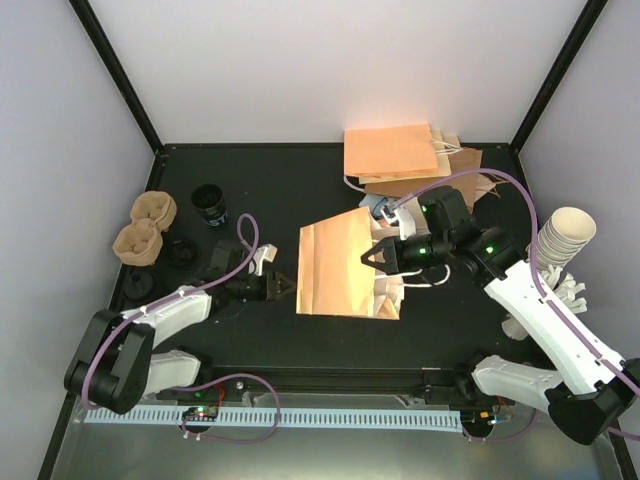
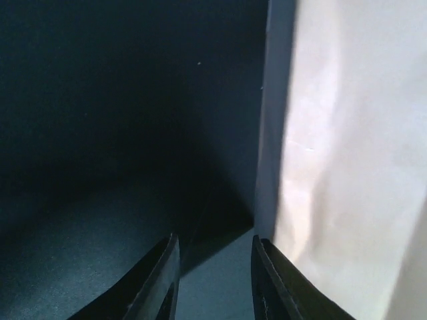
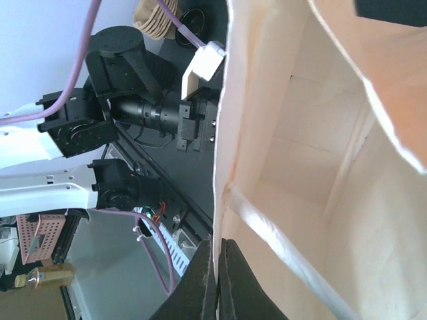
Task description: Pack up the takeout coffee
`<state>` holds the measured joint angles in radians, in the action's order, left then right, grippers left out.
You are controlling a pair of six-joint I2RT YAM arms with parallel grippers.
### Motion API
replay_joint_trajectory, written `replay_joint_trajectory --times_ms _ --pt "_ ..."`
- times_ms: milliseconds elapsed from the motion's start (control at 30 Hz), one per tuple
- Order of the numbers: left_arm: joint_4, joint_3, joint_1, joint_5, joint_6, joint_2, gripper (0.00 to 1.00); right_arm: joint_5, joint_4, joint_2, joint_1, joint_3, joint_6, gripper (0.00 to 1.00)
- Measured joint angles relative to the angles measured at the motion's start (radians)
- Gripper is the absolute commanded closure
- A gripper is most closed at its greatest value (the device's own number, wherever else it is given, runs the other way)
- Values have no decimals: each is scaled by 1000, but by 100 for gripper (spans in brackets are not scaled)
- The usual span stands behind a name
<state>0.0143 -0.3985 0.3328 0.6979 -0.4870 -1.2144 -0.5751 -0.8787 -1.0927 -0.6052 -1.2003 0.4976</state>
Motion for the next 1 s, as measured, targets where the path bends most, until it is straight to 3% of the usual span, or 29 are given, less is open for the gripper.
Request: replay_joint_trajectory --times_ms 333,500,533,567,767,1000 --pt "40 11 0 1 2 -57 71 -20 11 -3 0 -14 14 97" --pt "-55 17 0 -154 -1 77 53 18 -20 -51 0 -108 7 97" --pt "-80 18 0 -189 -2 126 50 32 -40 -68 0 -138 1 96" --pt "-148 13 0 -303 0 272 44 75 -97 -124 0 -230 -16 96" --pt "-299 -19 0 -425 5 351 40 177 -302 -246 -1 -450 -67 95" --pt "-376 -39 0 -435 -11 421 38 312 -537 -311 -20 -636 -103 92"
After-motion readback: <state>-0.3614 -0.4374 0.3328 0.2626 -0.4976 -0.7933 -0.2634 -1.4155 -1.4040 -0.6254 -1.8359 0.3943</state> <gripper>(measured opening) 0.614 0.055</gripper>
